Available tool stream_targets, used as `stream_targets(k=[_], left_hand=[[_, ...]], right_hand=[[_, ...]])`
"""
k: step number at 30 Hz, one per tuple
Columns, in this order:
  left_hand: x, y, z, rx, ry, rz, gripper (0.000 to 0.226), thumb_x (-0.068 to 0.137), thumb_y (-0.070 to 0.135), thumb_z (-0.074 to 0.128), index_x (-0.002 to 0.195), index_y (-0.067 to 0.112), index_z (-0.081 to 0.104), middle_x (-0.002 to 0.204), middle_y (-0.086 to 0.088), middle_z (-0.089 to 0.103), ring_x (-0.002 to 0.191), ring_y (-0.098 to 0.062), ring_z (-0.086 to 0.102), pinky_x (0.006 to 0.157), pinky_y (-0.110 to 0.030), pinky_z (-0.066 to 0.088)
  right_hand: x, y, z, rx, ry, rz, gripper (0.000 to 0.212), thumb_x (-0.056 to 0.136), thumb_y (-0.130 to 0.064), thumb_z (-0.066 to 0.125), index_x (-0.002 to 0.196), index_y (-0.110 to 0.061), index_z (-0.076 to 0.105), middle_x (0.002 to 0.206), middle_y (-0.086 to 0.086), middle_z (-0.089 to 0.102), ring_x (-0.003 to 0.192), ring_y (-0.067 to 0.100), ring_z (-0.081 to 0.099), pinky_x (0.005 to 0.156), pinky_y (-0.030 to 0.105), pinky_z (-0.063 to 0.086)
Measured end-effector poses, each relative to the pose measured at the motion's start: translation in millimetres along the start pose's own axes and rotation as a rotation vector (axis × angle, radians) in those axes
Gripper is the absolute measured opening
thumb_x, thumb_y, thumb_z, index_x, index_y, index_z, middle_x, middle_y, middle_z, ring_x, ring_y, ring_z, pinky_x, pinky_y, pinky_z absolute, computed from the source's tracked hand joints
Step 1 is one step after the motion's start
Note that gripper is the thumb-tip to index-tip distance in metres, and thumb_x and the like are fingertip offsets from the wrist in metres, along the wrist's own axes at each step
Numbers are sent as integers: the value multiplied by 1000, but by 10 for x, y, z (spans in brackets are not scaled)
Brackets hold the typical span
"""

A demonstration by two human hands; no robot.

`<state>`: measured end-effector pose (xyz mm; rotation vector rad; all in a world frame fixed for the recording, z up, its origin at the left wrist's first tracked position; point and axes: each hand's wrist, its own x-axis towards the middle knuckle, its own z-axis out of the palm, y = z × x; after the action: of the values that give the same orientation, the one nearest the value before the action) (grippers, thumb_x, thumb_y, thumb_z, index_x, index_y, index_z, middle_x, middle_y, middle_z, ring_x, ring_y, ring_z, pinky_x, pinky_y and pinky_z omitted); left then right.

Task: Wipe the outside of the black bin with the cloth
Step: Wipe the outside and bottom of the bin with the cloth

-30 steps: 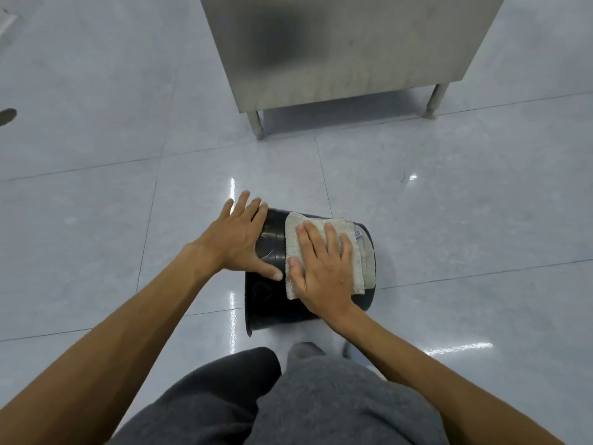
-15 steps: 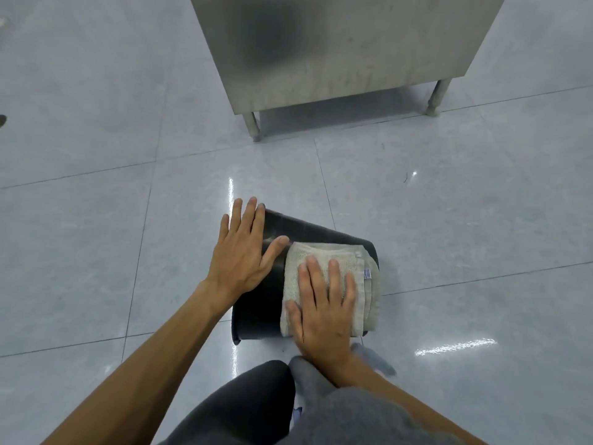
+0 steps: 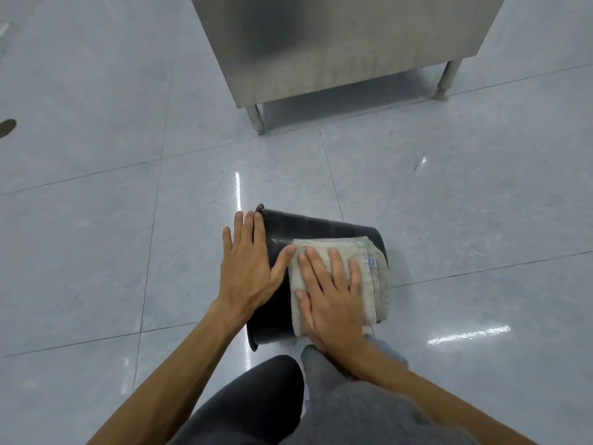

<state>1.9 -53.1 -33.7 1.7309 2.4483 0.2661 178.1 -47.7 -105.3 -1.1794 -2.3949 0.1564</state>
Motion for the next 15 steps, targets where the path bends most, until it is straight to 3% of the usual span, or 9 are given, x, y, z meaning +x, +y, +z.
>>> stream_targets(k=[5, 8, 10, 12, 15], left_hand=[[-26, 10, -6, 20, 5, 1, 103, 90, 81, 7, 158, 4, 15, 166, -14, 17, 155, -28, 0, 125, -52, 2], [-77, 8, 4, 25, 11, -2, 102, 91, 80, 8, 158, 4, 13, 166, -13, 16, 155, -27, -1, 125, -52, 1], [-109, 10, 19, 14, 20, -14, 102, 91, 80, 8, 159, 4, 12, 167, -13, 14, 155, -27, -2, 125, -51, -1], [-109, 32, 30, -5, 26, -23, 103, 90, 81, 7, 159, 5, 12, 167, -12, 13, 155, -26, -2, 125, -51, -1], [-45, 56, 10, -41, 52, -25, 106, 88, 84, 9, 158, 4, 16, 166, -12, 17, 155, -28, 0, 125, -52, 0]], right_hand=[[716, 107, -173, 42, -167, 89, 52, 106, -43, 32, 150, -23, 49, 152, -6, 52, 139, 26, 45, 114, 52, 31], [1207, 362, -171, 101, -397, 204, 43, 104, -39, 29, 120, -25, 66, 127, -4, 68, 110, 27, 59, 96, 49, 38], [1519, 567, -133, 173, -681, 317, 39, 104, -38, 27, 98, -22, 62, 116, 2, 68, 101, 28, 56, 97, 48, 38], [1724, 705, -112, 202, -876, 412, 38, 103, -41, 27, 92, -20, 57, 113, 6, 64, 101, 28, 53, 97, 47, 39], [1779, 641, -97, 210, -874, 340, 37, 104, -40, 26, 79, -24, 48, 107, 6, 60, 98, 28, 54, 89, 44, 39]])
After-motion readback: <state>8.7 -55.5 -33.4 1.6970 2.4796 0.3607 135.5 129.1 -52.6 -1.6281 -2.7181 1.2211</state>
